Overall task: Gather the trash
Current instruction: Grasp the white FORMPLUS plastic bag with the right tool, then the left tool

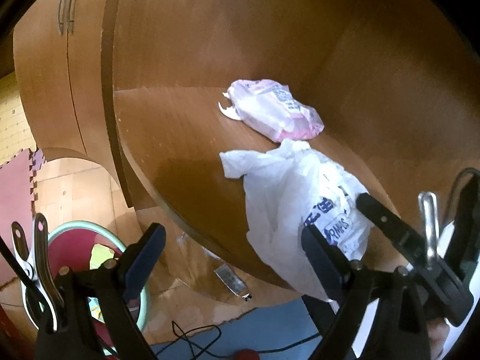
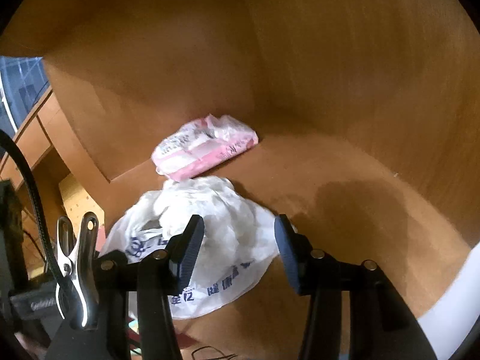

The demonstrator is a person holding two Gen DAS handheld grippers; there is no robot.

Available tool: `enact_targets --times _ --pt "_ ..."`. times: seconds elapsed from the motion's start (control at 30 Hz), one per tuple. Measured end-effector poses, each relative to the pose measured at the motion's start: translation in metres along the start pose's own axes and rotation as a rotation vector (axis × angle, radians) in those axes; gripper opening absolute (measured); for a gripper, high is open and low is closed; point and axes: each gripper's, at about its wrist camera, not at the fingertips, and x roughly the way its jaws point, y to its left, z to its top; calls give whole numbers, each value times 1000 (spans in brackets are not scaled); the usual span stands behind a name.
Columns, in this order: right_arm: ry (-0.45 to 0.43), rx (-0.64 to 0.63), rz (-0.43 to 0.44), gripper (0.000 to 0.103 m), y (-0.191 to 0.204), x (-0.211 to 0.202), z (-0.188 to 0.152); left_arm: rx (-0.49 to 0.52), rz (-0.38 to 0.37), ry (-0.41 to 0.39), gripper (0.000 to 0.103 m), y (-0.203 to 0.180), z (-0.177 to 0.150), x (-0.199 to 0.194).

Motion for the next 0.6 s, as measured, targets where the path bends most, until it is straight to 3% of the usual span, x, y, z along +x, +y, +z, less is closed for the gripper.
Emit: enact_targets --times 0.43,0.6 --pt "59 -64 118 50 17 10 -16 -55 16 28 94 12 -9 12" --pt "-29 -73 85 50 18 -9 -8 -111 3 35 94 20 -9 14"
